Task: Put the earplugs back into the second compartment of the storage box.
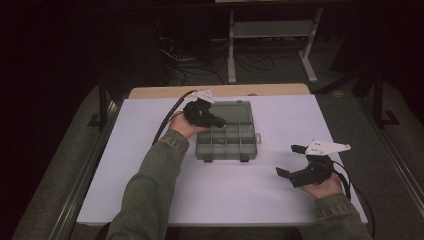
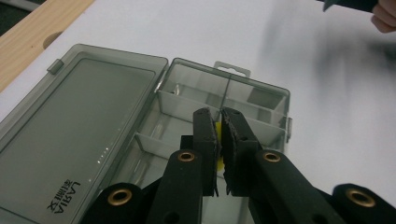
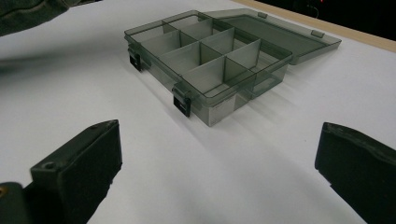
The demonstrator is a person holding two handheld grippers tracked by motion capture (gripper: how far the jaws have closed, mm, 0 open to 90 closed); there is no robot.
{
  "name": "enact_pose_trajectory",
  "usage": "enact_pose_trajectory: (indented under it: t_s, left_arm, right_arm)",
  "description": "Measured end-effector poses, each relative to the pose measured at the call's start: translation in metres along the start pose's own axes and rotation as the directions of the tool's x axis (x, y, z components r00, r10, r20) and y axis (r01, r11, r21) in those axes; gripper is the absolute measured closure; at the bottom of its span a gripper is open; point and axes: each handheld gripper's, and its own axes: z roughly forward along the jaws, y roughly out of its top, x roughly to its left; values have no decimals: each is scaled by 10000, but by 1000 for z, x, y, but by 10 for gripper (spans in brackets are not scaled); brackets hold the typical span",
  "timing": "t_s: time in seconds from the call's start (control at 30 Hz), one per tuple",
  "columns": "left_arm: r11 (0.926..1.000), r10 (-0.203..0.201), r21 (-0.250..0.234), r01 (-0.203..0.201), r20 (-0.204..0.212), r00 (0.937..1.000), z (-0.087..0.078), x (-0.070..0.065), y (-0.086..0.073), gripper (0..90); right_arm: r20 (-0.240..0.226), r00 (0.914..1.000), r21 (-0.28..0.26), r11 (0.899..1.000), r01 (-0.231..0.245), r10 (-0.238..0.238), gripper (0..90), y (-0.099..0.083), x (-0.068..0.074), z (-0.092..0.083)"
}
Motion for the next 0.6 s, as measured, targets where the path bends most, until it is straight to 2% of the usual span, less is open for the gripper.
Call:
enact_pose_trajectory:
  t_s: [0.07, 0.17, 0.47, 0.6]
  left_arm:
    - [9999, 10, 100, -10, -56, 10000, 4, 2, -1, 849]
    - [9987, -45, 500, 55, -206, 9998, 13, 7, -5, 849]
    - [9948, -345, 948, 378, -360, 9988, 30, 18, -16, 841]
    - [9878, -128, 1548, 194, -436, 9990, 38, 17, -18, 828]
  right_arm:
    - [-9, 10000, 12, 10000, -13, 13, 2, 0, 0, 0]
    - [-26, 10000, 42, 10000, -1, 1, 2, 0, 1, 1]
    - [-32, 10000, 37, 10000, -16, 16, 2, -1, 0, 0]
    - [-48, 10000, 17, 10000, -12, 13, 2, -2, 0, 0]
